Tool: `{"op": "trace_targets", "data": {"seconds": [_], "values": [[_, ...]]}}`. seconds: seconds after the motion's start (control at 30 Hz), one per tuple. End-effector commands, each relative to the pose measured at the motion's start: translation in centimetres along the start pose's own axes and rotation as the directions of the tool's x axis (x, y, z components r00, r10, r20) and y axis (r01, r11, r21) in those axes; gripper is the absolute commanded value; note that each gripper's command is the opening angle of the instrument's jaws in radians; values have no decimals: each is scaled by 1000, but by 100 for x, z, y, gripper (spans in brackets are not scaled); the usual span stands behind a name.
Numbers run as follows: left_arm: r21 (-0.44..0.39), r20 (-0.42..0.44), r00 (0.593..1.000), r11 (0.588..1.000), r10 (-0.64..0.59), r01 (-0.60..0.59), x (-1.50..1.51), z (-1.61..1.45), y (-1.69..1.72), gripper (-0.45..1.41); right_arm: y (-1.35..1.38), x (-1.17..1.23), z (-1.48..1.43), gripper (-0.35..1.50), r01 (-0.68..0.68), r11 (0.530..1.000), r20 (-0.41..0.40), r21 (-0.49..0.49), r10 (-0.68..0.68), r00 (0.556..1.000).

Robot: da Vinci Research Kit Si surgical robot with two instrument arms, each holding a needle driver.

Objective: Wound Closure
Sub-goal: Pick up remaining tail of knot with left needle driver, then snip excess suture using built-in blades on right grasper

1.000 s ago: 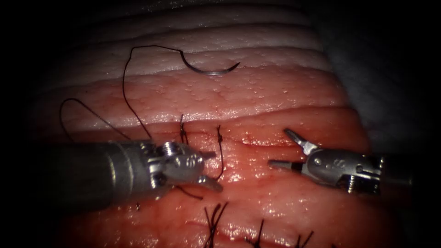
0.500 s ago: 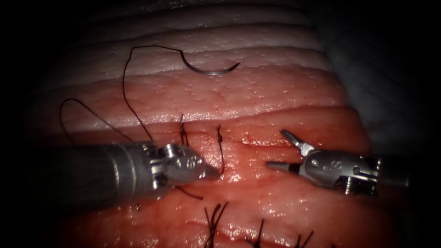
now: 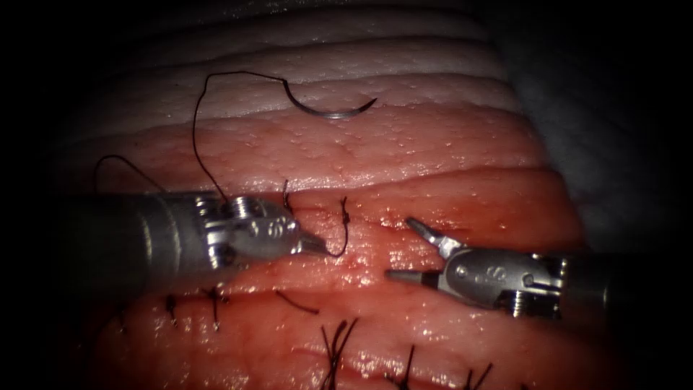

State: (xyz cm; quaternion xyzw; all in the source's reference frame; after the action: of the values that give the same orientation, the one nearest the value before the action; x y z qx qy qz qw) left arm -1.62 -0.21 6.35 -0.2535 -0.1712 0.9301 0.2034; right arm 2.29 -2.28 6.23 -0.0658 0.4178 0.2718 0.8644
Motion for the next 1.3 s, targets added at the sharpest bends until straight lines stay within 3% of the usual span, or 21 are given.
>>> {"op": "trace_targets", "data": {"seconds": [0.03, 0.07, 0.5, 1.17, 1.27, 1.3], "values": [[4, -4, 1000, 1000, 2, -2, 3, 4, -4, -45, -10, 6, 15, 84, 9, 1000, -9, 9, -9, 1000], [6, -8, 1000, 1000, -1, 1, 3, 2, -5, -45, -11, 9, 18, 78, 9, 1000, -12, 13, -9, 1000], [13, -36, 999, 1000, 2, -2, 12, -12, -8, -45, -18, 38, 69, 84, 69, 995, -93, -73, -76, 993], [17, -39, 999, 1000, 7, -7, 14, -15, -1, -45, -20, 52, 107, 79, 89, 993, -108, -72, -96, 989], [19, -41, 999, 1000, 6, -5, 14, -15, 0, -45, -21, 52, 108, 68, 90, 993, -110, -71, -97, 989], [16, -42, 999, 1000, 6, -6, 14, -15, 0, -45, -21, 51, 108, 10, 91, 993, -114, -71, -98, 989]]}}
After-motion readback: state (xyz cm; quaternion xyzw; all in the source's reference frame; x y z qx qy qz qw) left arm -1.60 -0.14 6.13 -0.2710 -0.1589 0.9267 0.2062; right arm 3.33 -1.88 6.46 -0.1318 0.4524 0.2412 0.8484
